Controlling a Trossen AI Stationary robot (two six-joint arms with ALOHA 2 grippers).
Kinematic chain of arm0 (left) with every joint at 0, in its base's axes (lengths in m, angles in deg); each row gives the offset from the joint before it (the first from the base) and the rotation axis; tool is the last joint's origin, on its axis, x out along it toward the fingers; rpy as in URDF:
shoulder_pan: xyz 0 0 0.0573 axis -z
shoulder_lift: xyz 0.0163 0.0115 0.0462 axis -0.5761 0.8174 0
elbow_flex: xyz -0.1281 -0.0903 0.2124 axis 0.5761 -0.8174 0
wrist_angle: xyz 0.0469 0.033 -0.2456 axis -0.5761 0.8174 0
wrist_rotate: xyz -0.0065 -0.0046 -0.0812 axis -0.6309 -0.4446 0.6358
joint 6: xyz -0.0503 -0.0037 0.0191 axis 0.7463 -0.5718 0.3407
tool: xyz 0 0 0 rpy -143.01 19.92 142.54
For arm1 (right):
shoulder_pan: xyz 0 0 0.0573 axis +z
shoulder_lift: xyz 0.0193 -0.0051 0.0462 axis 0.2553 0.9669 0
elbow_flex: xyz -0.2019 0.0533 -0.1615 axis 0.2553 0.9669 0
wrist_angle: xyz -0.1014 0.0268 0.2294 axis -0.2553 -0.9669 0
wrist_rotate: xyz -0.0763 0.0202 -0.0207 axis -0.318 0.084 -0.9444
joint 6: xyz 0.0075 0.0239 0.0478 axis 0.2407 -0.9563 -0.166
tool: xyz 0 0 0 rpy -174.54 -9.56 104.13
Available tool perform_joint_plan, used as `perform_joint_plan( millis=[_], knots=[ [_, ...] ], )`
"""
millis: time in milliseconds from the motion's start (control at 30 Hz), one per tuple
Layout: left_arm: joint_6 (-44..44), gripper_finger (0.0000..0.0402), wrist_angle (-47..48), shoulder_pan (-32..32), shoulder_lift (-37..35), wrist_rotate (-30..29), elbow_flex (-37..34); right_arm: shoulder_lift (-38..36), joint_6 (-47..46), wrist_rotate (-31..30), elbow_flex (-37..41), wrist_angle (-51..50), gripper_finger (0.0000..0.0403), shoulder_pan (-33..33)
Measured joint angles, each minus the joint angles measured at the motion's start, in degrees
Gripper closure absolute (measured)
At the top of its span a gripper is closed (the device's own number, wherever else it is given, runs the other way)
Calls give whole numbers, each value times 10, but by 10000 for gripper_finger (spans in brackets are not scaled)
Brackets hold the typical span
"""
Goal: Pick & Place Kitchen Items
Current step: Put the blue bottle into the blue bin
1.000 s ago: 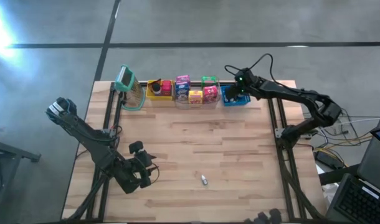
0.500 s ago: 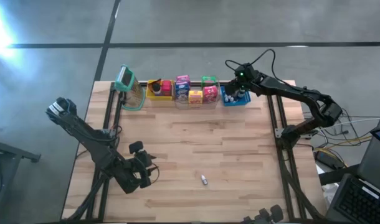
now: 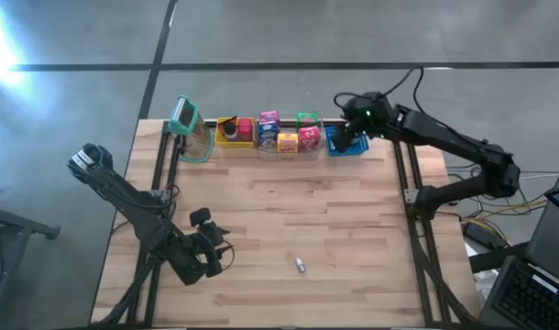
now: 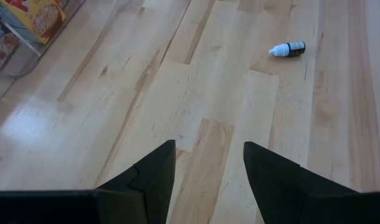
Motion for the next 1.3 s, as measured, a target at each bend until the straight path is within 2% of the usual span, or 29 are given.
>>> perform_joint_plan(
  millis=[167,367,667,767,867,1000,1133,1300],
  knots=[
    [0,206,0,0,0,-1,0,-19,-37,-20,-38,-63,251,104],
    [0,206,0,0,0,-2,0,-17,-135,-38,-54,-94,285,254],
    [0,206,0,0,0,-2,0,18,-368,-83,-23,-121,311,489],
    [-1,206,0,0,0,-2,0,39,-463,-132,1,-114,315,571],
    [-70,206,0,0,0,-21,0,78,-538,-186,26,-76,316,641],
    [-151,206,0,0,0,-32,0,155,-582,-254,39,16,309,704],
    [-163,206,0,0,0,-33,0,254,-610,-314,22,87,307,731],
    [-163,206,0,0,0,-33,0,377,-674,-333,-47,89,313,741]
  ],
)
